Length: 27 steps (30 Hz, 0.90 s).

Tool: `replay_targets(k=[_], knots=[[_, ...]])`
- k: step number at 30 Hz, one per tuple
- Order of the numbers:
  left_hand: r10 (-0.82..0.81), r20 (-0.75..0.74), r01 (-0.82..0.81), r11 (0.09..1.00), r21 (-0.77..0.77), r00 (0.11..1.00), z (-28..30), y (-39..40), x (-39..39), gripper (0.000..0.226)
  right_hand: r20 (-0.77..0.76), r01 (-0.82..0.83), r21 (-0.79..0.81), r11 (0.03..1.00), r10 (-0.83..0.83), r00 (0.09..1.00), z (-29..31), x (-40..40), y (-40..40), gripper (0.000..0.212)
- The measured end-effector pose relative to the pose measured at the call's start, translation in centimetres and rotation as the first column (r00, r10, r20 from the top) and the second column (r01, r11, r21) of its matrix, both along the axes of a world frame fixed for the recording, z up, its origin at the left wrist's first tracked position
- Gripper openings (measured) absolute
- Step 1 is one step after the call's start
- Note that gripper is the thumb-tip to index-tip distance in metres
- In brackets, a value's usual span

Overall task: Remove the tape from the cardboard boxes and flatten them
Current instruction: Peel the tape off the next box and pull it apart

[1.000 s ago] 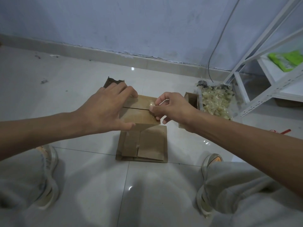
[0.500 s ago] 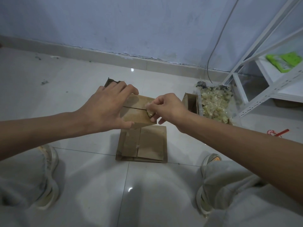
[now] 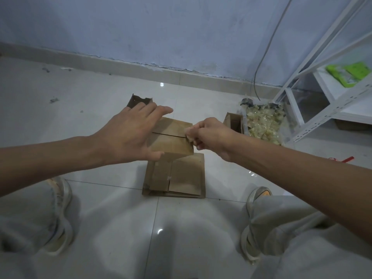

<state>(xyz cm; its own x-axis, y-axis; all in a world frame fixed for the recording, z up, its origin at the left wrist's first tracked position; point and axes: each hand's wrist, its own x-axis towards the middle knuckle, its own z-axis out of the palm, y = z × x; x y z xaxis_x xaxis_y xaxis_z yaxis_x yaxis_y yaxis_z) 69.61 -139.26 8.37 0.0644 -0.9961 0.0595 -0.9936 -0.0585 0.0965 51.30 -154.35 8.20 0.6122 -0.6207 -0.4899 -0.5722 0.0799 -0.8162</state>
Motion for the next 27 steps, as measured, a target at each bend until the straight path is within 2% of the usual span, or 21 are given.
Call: replay_targets(k=[4,11,15,17,19,21,22,25,27], knots=[[0.039,-0.124,-0.033,0.998,0.053,0.992,0.2,0.0,0.6,0.095,0.150,0.016,0.301,0.954,-0.064,0.987,-0.4,-0.6,-1.0,0.011],[-0.017,0.051,0.012,0.995,0.096,0.999,0.0,-0.3,0.4,0.096,0.330,-0.120,0.491,0.863,-0.057,0.942,-0.6,-1.2,-0.5,0.020],[-0.026,0.010,0.024,0.993,0.116,1.000,0.3,-0.4,0.7,0.096,0.405,-0.150,0.630,0.762,-0.157,0.901,-0.4,-1.4,-0.6,0.019],[-0.040,0.026,0.037,0.994,0.103,0.999,0.3,-0.6,0.8,0.095,0.404,-0.138,0.638,0.757,-0.177,0.897,-0.4,-1.6,-0.7,0.018],[-0.034,0.030,0.031,0.993,0.118,0.999,0.2,-0.6,0.8,0.095,0.371,-0.118,0.526,0.842,-0.102,0.923,-0.5,-1.6,-0.7,0.019],[-0.020,0.026,0.016,0.991,0.136,0.999,-0.1,-0.6,0.6,0.096,0.299,-0.107,0.285,0.953,0.018,0.954,-0.2,-1.5,-0.4,0.012],[-0.013,0.024,0.010,0.990,0.139,1.000,-0.1,-0.6,0.5,0.096,0.264,-0.105,0.180,0.978,0.054,0.963,0.1,-1.4,-0.3,0.011],[-0.025,0.055,0.018,0.992,0.123,0.998,-0.2,-0.9,-0.1,0.094,0.153,-0.117,-0.087,0.989,0.130,0.980,1.1,-1.1,-0.1,0.030],[-0.043,0.083,0.034,0.994,0.107,0.996,-0.3,-1.1,-0.3,0.091,0.059,-0.176,-0.221,0.959,0.193,0.979,1.5,-0.8,0.1,0.030]])
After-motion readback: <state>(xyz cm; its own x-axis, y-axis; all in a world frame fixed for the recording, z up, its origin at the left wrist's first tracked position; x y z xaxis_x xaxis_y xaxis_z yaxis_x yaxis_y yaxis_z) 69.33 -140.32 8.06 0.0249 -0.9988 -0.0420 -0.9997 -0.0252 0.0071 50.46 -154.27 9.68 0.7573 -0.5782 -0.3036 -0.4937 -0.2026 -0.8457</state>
